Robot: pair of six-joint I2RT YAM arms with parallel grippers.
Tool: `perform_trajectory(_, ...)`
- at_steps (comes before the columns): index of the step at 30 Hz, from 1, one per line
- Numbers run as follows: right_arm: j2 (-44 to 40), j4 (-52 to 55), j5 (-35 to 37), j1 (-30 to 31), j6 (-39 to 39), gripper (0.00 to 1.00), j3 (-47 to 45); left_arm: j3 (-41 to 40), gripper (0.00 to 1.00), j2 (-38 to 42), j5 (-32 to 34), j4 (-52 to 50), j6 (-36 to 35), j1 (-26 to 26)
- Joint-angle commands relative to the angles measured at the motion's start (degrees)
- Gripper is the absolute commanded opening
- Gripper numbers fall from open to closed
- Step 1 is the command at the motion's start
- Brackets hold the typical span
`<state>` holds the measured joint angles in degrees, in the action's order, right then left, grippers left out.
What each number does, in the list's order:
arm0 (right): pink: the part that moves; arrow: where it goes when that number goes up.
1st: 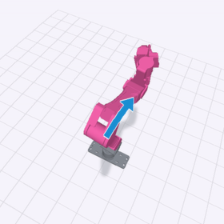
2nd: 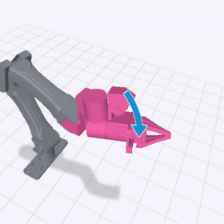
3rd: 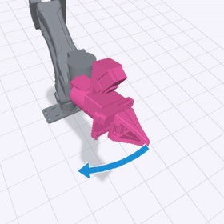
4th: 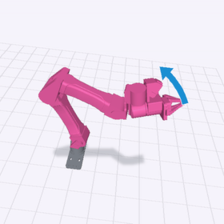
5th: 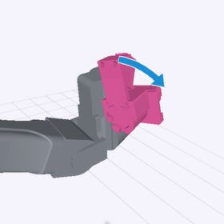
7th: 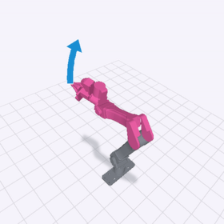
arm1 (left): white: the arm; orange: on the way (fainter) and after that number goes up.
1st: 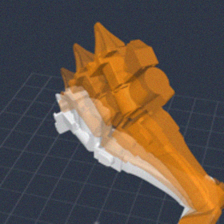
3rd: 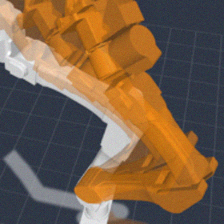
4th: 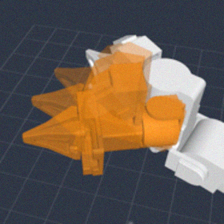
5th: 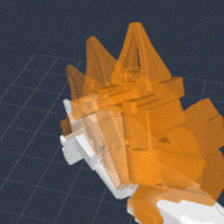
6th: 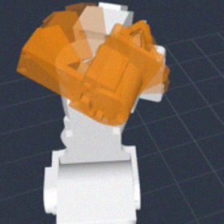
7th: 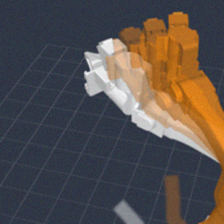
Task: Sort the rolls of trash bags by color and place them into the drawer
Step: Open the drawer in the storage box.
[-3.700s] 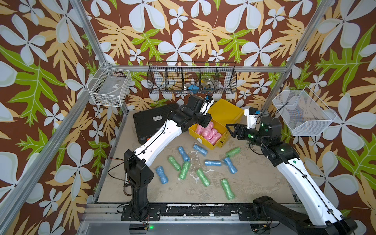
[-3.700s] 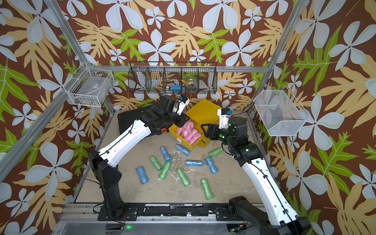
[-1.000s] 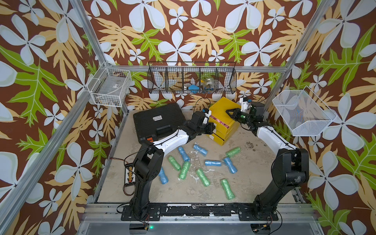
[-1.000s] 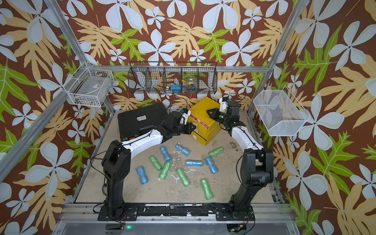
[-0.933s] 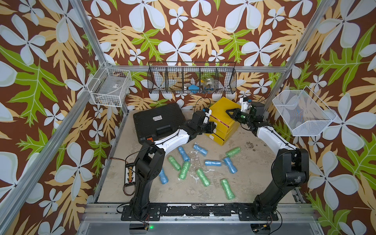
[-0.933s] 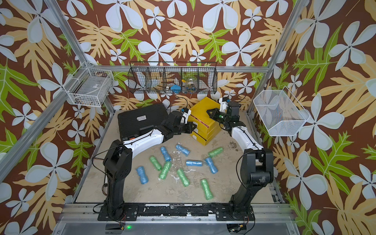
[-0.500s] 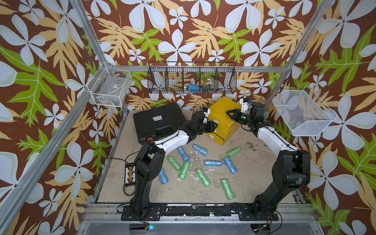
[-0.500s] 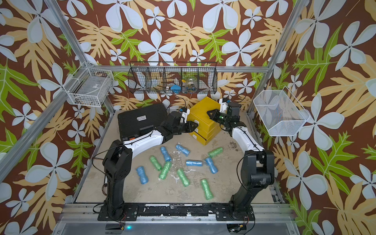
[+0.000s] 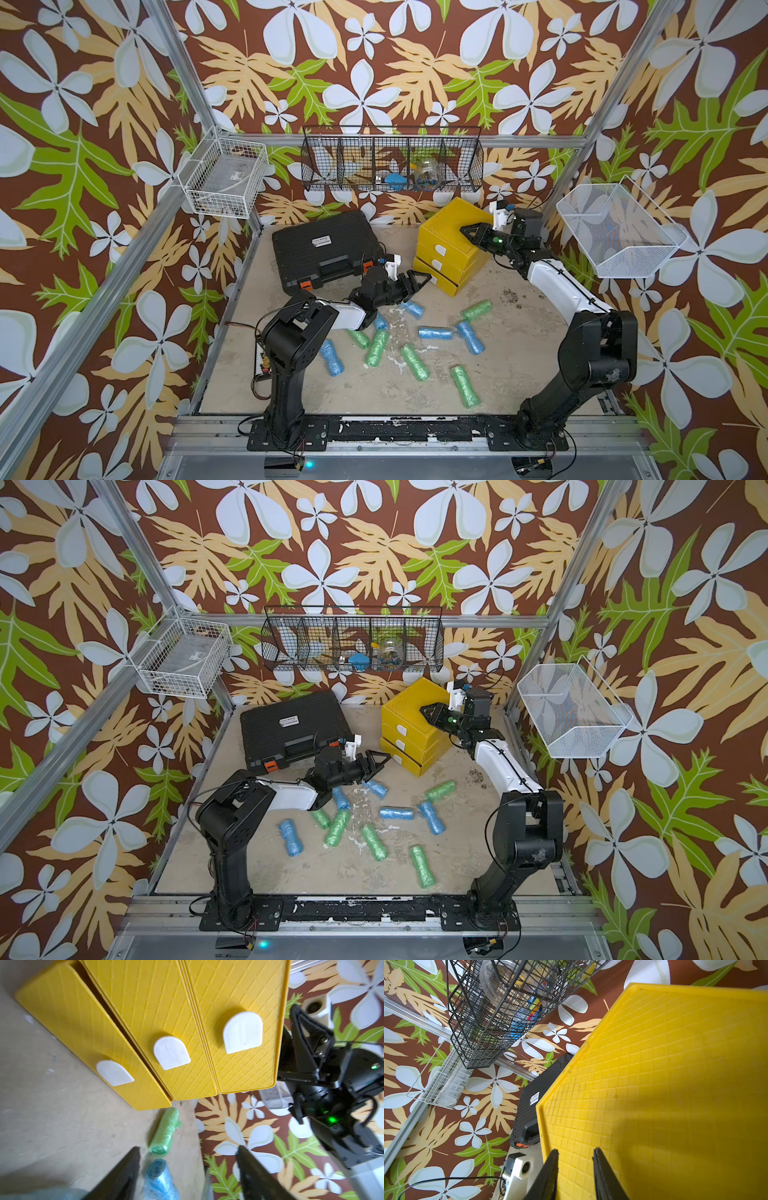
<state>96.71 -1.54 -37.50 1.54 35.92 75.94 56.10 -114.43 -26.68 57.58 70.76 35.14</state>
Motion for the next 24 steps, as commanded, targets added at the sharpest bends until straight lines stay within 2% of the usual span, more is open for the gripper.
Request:
perform_trajectory(1, -0.22, 4.97, 0.23, -0.04, -0.68, 0.33, -1.01, 1.34, 1.0, -3.78, -2.04, 19.44, 11.77, -0.11)
perform_trajectory(6, -1.2, 4.9, -0.19, -0.02, -0.54, 0.33, -1.96, 3.16, 0.98, -5.73, 0.63, 15.66, 10.7, -0.07)
perform_trajectory(11, -2.12, 3.85, -0.6, 0.02, 0.24, 0.33, -3.24, 6.6, 0.79, -7.61, 2.75, 7.72, 9.47, -0.13)
perform_trajectory(13, -2.47, 3.69, -0.82, -0.04, 0.38, 0.33, -3.43, 7.61, 0.74, -8.48, 3.46, 6.12, 9.21, -0.15)
perform_trajectory(24, -3.0, 3.65, -1.43, 0.04, 0.61, 0.33, -4.1, 16.85, 0.73, -12.34, 5.68, -3.0, 4.25, -0.15)
